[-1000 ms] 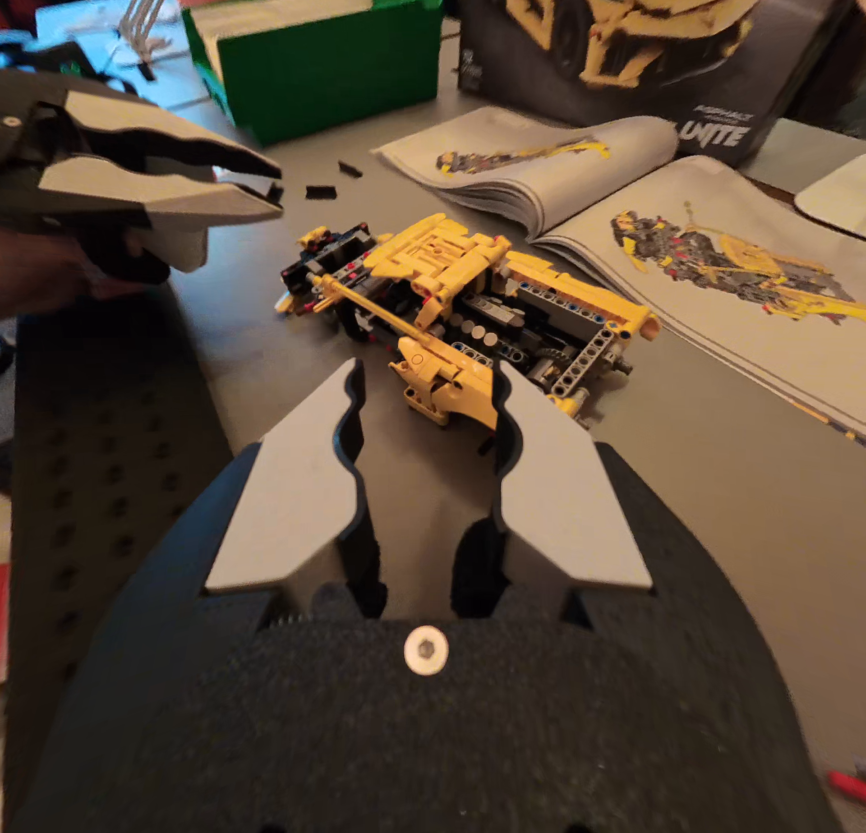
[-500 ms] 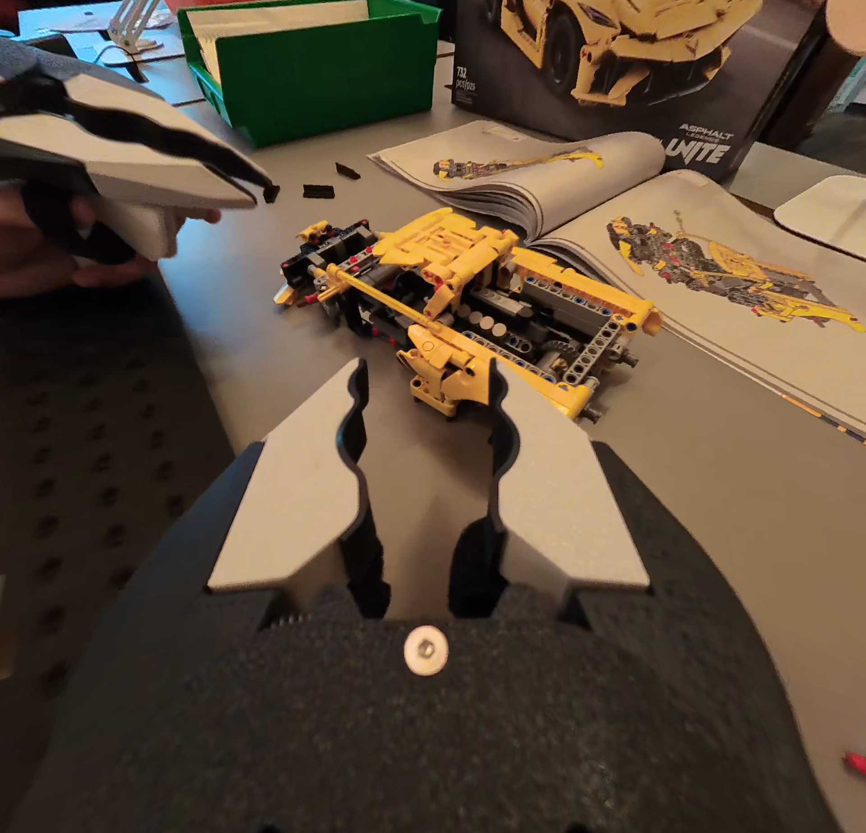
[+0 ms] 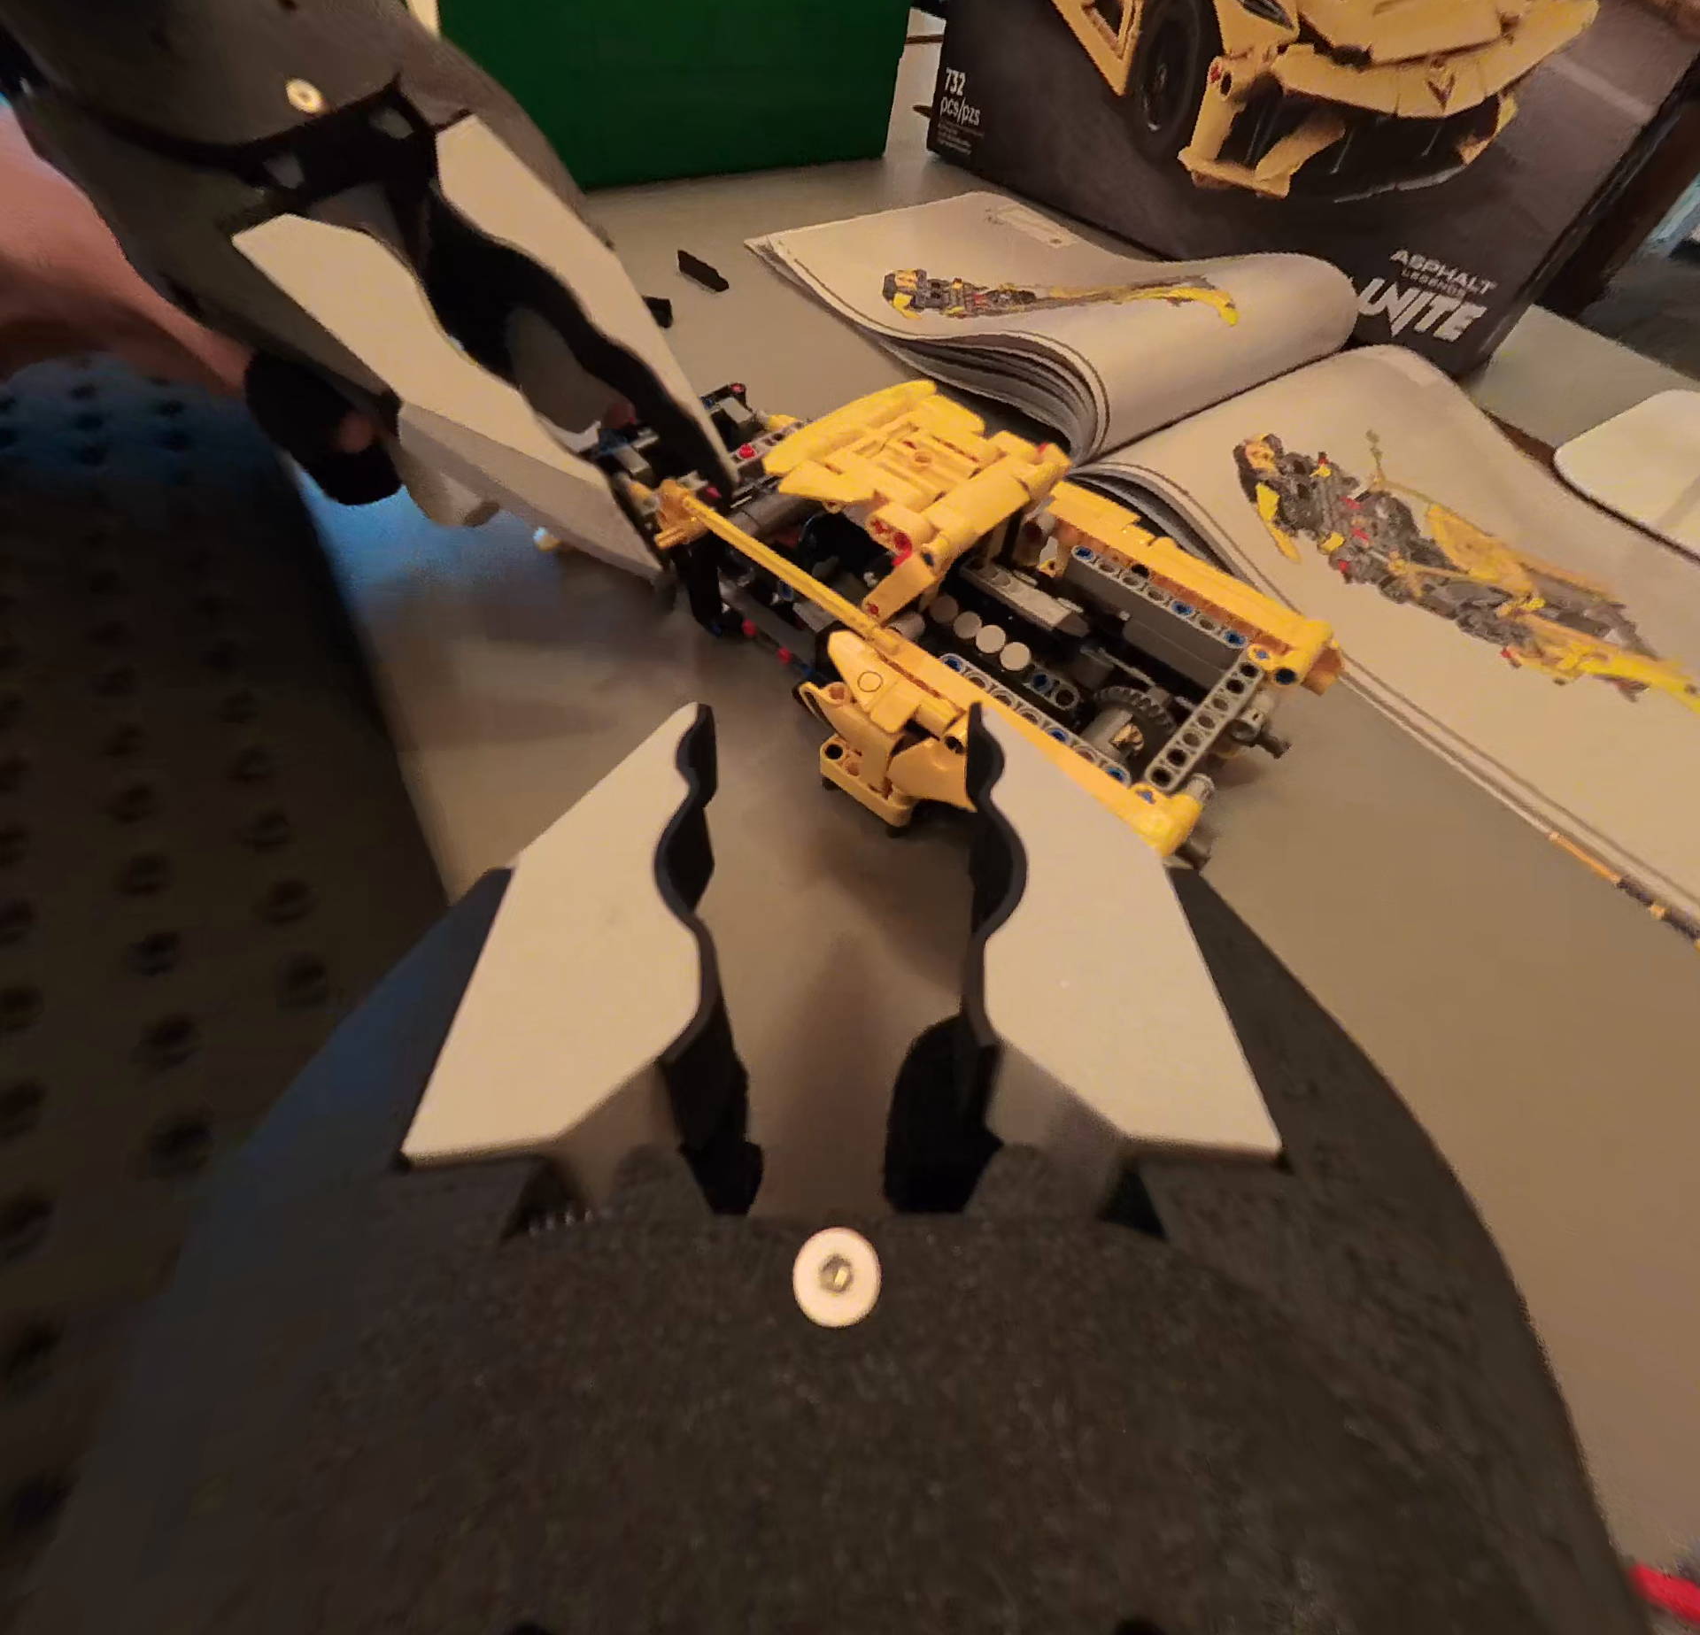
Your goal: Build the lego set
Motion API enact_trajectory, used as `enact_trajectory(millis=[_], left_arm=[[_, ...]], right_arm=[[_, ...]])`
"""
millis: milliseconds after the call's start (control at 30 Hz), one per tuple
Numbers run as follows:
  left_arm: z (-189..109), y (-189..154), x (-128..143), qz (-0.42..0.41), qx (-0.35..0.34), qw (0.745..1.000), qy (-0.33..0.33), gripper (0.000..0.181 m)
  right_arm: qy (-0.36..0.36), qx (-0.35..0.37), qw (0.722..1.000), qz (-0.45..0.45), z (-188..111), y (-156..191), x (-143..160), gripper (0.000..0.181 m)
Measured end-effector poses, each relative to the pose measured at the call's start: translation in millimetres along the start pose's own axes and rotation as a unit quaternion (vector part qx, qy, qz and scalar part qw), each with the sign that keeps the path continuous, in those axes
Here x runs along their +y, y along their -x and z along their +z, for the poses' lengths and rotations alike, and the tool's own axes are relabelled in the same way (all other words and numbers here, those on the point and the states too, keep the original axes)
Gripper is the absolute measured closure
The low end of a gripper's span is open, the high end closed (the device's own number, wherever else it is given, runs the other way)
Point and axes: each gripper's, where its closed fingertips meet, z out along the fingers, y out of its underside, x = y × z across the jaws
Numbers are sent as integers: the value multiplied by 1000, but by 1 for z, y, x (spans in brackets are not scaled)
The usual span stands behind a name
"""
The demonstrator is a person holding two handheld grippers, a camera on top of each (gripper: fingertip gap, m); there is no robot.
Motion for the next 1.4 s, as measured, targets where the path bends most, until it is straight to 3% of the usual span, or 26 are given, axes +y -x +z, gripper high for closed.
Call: enact_trajectory(millis=[167,533,767,867,900,967,1067,1200,1333,1400], left_arm=[[4,-2,3,37,-23,998,35,148],[-7,-10,9,77,-64,994,47,157],[-6,-10,7,22,-84,996,31,158],[3,-19,-1,-18,-91,995,24,160],[7,-24,-6,-31,-91,995,17,174],[19,-36,-16,-63,-89,994,11,174],[37,-45,-32,-71,-115,991,4,173],[53,-57,-49,-56,-116,992,5,160],[13,-36,-64,-57,-141,987,-46,157],[-9,-6,-51,-78,-153,984,-40,147]], right_arm=[[24,5,1000,-12,5,1,8,124],[19,5,999,-38,10,4,7,121],[9,8,1000,-8,15,-10,3,134],[12,23,1000,2,16,-21,3,130],[9,29,1000,5,14,-23,2,130],[-18,50,998,11,4,-31,-5,131],[-67,108,988,92,-25,-56,-12,145],[-58,90,974,200,-37,-70,3,139],[-3,66,963,260,-36,-68,22,141],[-1,16,950,313,-37,-59,17,142]])
